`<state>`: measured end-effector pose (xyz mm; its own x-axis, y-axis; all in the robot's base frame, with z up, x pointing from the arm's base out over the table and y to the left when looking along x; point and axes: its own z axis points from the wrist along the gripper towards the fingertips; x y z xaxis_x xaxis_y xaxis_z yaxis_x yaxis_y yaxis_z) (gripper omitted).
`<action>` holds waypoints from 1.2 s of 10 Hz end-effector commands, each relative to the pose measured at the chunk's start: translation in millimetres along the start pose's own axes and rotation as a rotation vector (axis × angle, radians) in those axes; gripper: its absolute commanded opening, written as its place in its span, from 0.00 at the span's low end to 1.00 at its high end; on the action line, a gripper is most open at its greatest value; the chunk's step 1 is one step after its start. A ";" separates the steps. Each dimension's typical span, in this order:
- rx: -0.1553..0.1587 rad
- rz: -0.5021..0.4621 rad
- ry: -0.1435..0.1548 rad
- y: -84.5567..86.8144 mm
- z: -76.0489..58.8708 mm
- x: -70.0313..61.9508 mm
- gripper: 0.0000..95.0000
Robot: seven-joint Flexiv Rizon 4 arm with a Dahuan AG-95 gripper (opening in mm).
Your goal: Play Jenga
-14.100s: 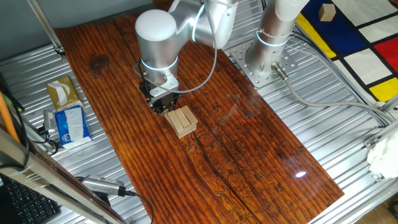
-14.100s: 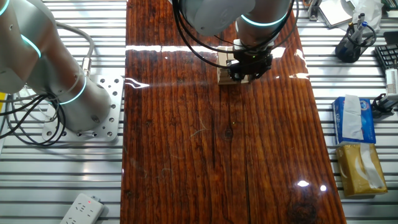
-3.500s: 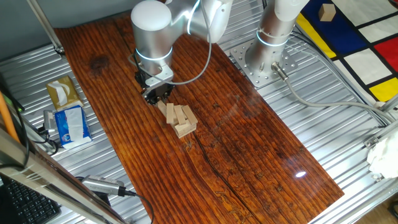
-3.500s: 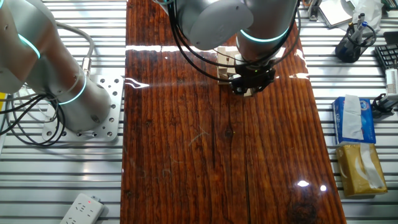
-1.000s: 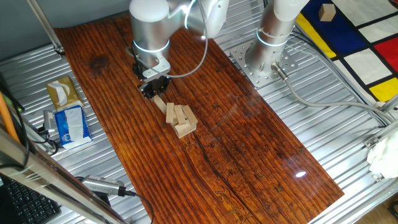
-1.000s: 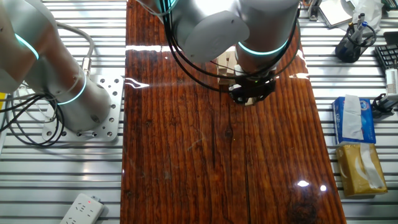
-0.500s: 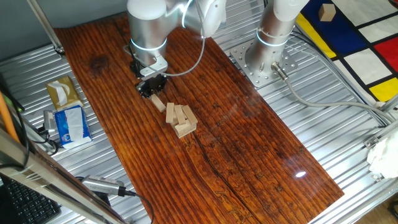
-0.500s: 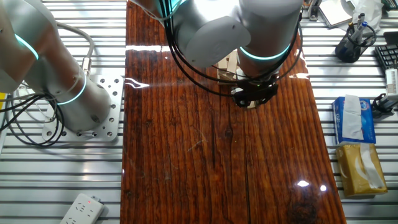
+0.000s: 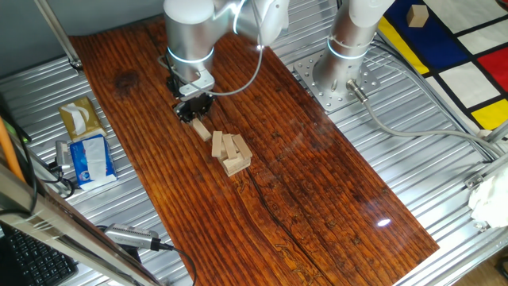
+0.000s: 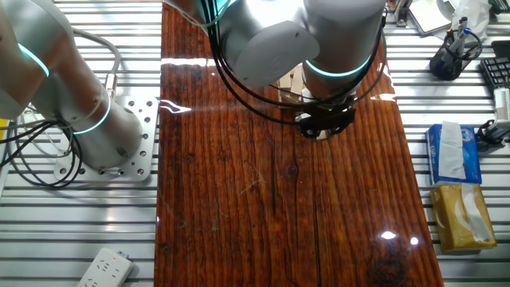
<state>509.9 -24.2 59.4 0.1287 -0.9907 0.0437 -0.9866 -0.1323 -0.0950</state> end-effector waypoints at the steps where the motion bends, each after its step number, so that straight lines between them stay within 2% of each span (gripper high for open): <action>1: 0.005 0.005 -0.003 0.7 0.3 3.4 0.00; 5: 0.014 0.015 0.007 -1.4 0.2 5.3 0.00; 12: 0.016 0.032 0.006 -1.7 -0.1 6.7 0.00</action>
<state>512.3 -30.6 60.0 0.0976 -0.9941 0.0466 -0.9885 -0.1023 -0.1115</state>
